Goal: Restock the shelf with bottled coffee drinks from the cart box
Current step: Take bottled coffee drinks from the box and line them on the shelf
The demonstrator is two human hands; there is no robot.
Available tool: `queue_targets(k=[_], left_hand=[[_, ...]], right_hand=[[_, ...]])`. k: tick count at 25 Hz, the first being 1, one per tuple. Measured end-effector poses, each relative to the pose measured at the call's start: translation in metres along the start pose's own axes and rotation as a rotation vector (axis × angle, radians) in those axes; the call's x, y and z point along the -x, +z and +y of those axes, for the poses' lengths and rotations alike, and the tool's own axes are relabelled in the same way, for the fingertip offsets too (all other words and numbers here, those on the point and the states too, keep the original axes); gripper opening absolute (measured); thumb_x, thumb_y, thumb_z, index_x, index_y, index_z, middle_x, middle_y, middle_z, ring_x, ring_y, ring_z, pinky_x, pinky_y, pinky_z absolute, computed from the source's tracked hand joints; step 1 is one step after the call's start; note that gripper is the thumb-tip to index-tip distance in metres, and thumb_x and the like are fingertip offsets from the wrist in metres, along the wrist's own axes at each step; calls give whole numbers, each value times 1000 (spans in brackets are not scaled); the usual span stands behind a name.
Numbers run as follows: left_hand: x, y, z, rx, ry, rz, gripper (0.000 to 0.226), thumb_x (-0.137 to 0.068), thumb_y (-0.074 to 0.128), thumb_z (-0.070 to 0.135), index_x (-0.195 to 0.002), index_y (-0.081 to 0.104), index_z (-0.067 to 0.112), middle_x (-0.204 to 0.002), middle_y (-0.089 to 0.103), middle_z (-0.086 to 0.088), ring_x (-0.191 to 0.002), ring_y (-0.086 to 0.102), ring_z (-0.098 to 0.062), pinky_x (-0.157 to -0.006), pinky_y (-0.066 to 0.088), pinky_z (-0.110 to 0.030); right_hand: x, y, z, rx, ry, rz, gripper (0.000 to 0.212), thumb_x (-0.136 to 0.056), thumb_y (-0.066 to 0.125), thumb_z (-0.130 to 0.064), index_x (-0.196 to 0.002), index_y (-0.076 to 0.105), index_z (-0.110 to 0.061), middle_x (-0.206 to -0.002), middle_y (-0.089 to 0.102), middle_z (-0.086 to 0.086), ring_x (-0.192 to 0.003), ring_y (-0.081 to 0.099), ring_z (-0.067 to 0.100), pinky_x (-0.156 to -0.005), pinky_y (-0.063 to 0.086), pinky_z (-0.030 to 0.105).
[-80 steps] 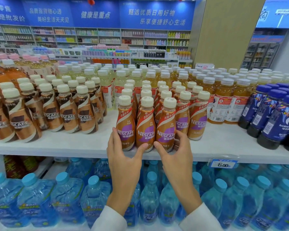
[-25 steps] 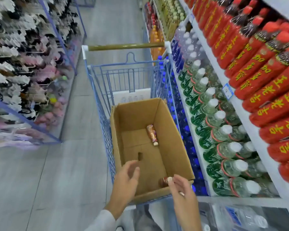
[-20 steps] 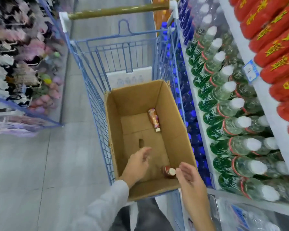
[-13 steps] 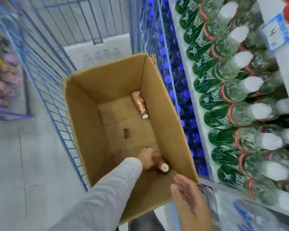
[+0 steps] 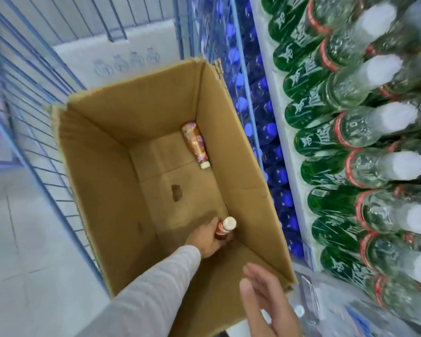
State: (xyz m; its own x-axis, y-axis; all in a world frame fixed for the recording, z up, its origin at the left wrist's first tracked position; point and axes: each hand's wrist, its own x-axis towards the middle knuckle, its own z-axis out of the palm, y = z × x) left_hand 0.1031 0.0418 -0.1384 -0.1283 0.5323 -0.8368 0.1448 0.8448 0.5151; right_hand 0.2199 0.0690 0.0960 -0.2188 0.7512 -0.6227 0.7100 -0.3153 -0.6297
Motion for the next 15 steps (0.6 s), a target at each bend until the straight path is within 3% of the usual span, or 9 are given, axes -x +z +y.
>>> queue_targets(k=[2, 5, 6, 9, 12, 15], left_hand=[[27, -27, 4, 313, -124, 119, 70, -86, 73, 39, -145, 37, 27, -141, 56, -3, -123, 57, -27, -112, 40, -42], [77, -79, 13, 598, -139, 352, 54, -86, 74, 37, -131, 45, 29, -124, 64, 4, -106, 62, -16, -100, 46, -33], [93, -95, 16, 674, -121, 409, 55, -87, 74, 36, -132, 45, 29, -123, 63, 6, -106, 63, -14, -101, 47, -34], [141, -140, 24, 827, -106, 503, 64, -82, 78, 40, -136, 46, 27, -122, 65, 1, -106, 66, -21, -101, 53, -46], [181, -176, 35, 905, -105, 564, 87, -56, 80, 60, -132, 49, 31, -116, 67, -2, -102, 68, -25, -91, 58, -48], [200, -195, 33, 1020, -107, 594, 109, -30, 93, 63, -129, 55, 37, -109, 71, -7, -94, 72, -35, -86, 58, -54]], right_hand=[[-23, 9, -14, -23, 30, -42, 19, -84, 71, -37, -103, 72, -39, -106, 74, -17, -101, 66, -2, -89, 47, 9], [-82, 39, -42, 127, 21, -183, 26, -95, 62, -43, -119, 62, -32, -116, 67, -14, -107, 63, 5, -98, 49, 27], [-106, 54, -54, 166, 0, -188, 28, -96, 59, -45, -120, 59, -31, -114, 65, -12, -106, 63, 7, -95, 51, 31], [-181, 114, -86, 234, -62, -221, 18, -98, 58, -37, -112, 56, -25, -103, 66, -5, -89, 63, 10, -74, 50, 25], [-256, 181, -91, 381, -87, -251, 33, -95, 58, -30, -123, 57, -14, -122, 65, 14, -108, 63, 33, -93, 51, 38], [-310, 231, -82, 620, -138, -221, 58, -92, 59, -27, -143, 41, -8, -138, 50, 18, -126, 50, 38, -105, 41, 42]])
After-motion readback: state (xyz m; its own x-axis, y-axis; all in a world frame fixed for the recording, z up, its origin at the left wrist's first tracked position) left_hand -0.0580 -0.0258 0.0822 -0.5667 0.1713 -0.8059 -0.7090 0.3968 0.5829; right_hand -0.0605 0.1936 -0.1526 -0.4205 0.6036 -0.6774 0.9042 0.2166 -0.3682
